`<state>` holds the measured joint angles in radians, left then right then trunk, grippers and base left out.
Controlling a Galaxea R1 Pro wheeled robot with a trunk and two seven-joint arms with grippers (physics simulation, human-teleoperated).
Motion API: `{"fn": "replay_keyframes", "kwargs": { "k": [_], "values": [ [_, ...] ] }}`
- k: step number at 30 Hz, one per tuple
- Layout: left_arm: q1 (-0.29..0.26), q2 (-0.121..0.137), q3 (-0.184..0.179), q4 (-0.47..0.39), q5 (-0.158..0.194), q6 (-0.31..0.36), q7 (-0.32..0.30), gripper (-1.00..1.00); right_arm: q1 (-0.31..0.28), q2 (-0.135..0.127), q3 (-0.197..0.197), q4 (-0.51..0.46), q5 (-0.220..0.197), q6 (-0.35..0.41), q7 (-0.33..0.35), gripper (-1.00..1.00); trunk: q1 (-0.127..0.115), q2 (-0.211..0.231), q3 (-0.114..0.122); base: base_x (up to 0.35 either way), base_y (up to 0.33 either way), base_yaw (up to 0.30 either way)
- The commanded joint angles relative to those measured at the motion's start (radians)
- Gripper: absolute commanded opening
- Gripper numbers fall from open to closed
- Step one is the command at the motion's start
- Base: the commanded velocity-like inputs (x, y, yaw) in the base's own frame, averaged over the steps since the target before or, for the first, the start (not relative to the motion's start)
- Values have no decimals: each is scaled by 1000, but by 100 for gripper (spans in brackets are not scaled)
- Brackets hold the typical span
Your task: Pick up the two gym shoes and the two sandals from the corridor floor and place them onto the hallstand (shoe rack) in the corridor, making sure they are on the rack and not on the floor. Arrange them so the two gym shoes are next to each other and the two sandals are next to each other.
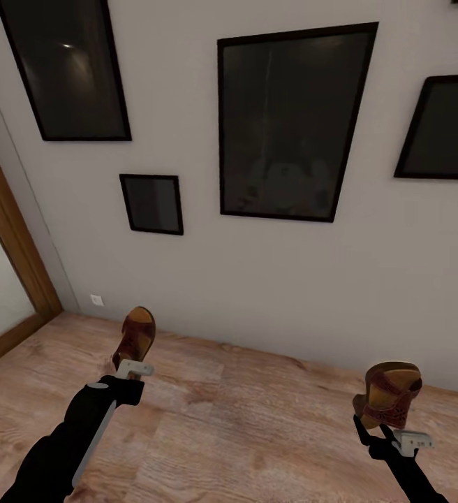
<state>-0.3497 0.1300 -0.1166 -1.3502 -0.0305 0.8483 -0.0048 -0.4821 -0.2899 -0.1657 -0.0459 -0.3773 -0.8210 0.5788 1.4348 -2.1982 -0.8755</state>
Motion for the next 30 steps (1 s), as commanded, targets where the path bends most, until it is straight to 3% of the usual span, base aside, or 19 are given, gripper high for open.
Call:
{"fn": "replay_keyframes", "kwargs": {
  "k": [1, 30],
  "values": [
    [0, 0, 0, 0, -3, 0, -3, -100, 0, 0, -2, 0, -2, 0, 0, -100, 0, 0, 0, 0, 0, -285],
    [0, -4, 0, 0, -3, 0, -3, -100, -1, 0, -2, 0, -2, 0, 1, -100, 0, 0, 0, 0, 0, -285]
  ]
}}
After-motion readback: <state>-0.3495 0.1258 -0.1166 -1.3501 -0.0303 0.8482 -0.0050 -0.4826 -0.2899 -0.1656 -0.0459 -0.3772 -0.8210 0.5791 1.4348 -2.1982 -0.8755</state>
